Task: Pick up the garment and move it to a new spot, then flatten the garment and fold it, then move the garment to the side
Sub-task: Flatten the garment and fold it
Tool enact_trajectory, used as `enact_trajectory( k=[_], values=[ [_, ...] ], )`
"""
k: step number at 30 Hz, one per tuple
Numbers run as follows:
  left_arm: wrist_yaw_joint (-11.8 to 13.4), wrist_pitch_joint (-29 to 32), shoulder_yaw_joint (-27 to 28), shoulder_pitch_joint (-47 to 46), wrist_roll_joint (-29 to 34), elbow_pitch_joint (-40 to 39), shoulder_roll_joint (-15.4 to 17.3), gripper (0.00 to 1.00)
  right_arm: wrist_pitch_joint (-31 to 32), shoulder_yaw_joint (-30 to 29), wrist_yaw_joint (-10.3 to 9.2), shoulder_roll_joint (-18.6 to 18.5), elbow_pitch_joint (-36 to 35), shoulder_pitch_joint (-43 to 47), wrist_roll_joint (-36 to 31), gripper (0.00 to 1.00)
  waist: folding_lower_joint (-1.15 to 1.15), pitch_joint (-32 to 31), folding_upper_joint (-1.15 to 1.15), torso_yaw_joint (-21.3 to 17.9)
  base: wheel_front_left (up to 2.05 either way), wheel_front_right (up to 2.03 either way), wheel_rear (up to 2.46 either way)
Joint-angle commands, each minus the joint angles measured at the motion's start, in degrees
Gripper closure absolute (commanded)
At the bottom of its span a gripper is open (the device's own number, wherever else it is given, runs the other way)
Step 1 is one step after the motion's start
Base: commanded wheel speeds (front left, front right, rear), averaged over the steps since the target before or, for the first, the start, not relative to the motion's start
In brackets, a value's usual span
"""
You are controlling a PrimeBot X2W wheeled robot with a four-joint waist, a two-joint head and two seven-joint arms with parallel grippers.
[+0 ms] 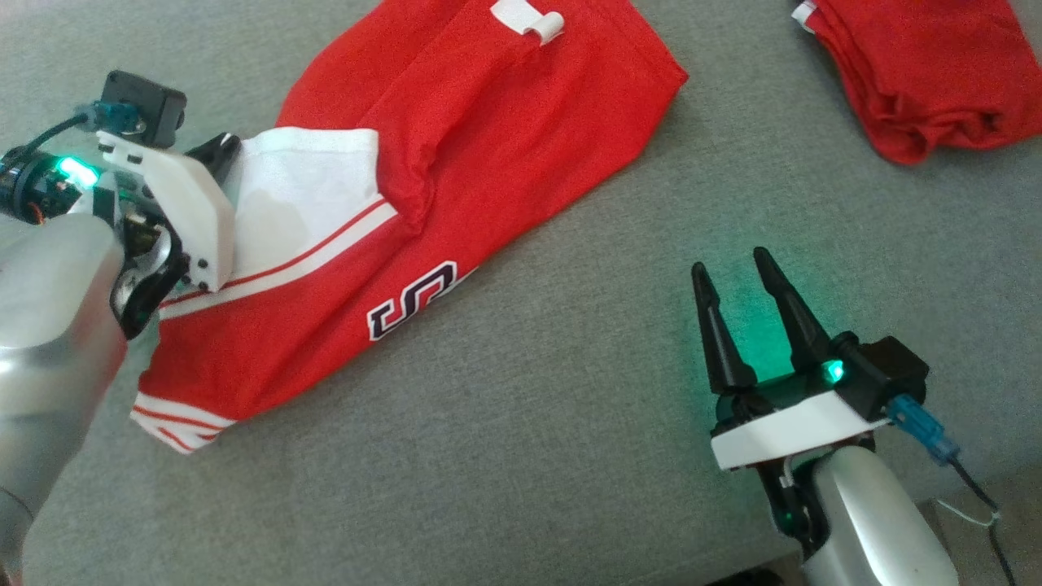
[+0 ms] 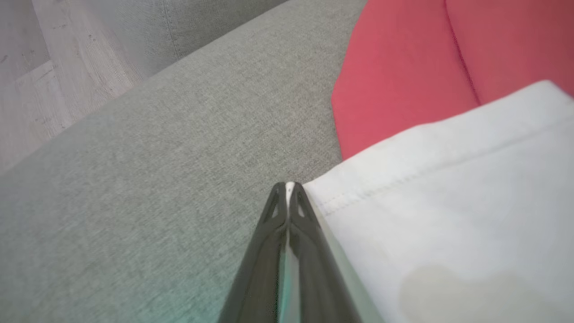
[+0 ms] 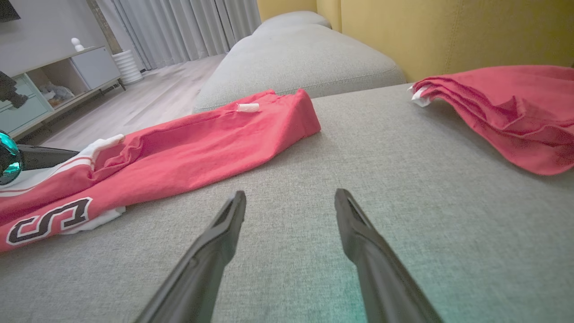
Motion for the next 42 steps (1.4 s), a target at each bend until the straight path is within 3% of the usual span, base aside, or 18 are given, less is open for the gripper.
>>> enact_trajectory(
  k=[1,13,19,23,28,36,42],
  values=[
    [0.1,-0.51,1.1,-1.8,0.19,-0.2,2.95,1.0,-0.22,0.78,-0.04,-0.2,-1.69,-0.92,0.13,0.0,0.0,-0.2,0.0,0.37,0.0,0.0,0.0],
    [0.64,-15.56,1.02,-6.92,3.94,-3.6,2.71,1.0,-0.22,-3.11,-0.04,-1.11,-1.02,-2.2,-0.4,0.0,0.0,-3.74,0.0,7.41,0.0,0.0,0.0],
    [1.65,-17.29,1.17,-5.97,4.02,-10.67,3.26,1.0,-0.22,-5.08,-0.04,-3.52,0.83,-4.68,1.53,0.0,0.0,-6.37,0.0,11.68,0.0,0.0,0.0],
    [2.88,-16.76,1.17,-4.57,3.71,-17.45,4.28,1.0,-0.22,-5.75,-0.04,-7.41,4.92,-9.2,2.48,0.0,0.0,-6.38,0.0,14.6,0.0,0.0,0.0],
    [5.26,-16.25,1.33,-2.77,3.75,-26.07,5.82,1.0,1.87,-5.36,-0.04,-12.9,16.49,-18.95,4.25,0.0,0.0,-4.79,0.0,18.28,0.0,0.0,0.0],
    [7.85,-15.42,1.08,-1.85,4.82,-35.38,7.33,1.0,12.45,3.25,-0.04,-22.08,28.74,-34.28,7.24,0.0,0.0,-0.5,0.0,24.22,0.0,0.0,0.0],
    [8.27,-15.04,0.56,-1.99,5.29,-37.45,7.11,1.0,18.54,8.99,-0.04,-24.99,33.43,-39.45,12.85,0.0,0.0,1.16,0.0,26.63,0.0,0.0,0.0]
  ],
)
